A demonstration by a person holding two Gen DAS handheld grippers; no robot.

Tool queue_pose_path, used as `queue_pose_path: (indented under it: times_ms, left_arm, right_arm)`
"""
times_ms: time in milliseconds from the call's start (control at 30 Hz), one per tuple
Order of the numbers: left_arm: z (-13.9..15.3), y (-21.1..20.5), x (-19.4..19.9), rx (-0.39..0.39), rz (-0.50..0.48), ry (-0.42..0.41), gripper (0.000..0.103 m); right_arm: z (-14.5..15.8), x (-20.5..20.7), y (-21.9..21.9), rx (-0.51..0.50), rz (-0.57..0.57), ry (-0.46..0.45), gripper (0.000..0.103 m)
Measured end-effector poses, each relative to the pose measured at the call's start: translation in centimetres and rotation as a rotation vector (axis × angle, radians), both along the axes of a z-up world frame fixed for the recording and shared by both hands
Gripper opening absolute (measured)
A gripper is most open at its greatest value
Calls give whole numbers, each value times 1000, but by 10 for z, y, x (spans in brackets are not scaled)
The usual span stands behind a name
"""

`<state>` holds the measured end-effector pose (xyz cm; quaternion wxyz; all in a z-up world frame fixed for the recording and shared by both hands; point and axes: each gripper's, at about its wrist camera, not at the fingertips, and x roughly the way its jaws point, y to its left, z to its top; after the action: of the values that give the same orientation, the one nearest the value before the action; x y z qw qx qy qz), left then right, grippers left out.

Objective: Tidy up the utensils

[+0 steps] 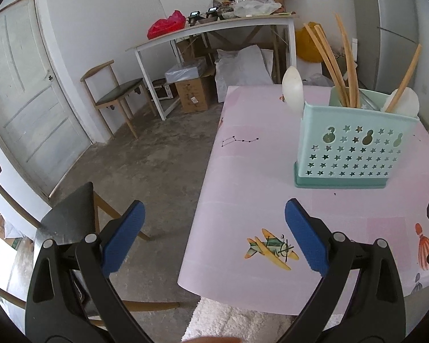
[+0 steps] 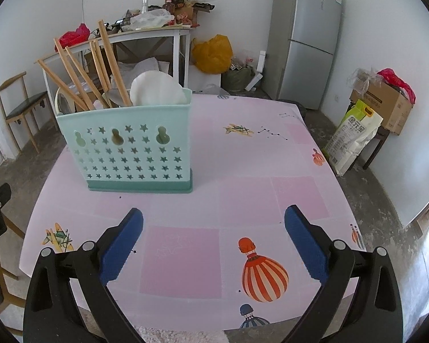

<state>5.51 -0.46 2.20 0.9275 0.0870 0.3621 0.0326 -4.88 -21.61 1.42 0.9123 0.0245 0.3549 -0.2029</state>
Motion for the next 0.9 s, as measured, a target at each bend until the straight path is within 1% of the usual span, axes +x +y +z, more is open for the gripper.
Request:
queue_pose_path:
  times_ms: [767,900]
  left_arm:
    - [-1,-4,0,-14,-1,10,95]
    - [-4,-6,1,-13,-9,24,95]
  right_arm:
    - [3,0,1,-5,8,5,96]
    - [4,0,1,-1,5,7,96]
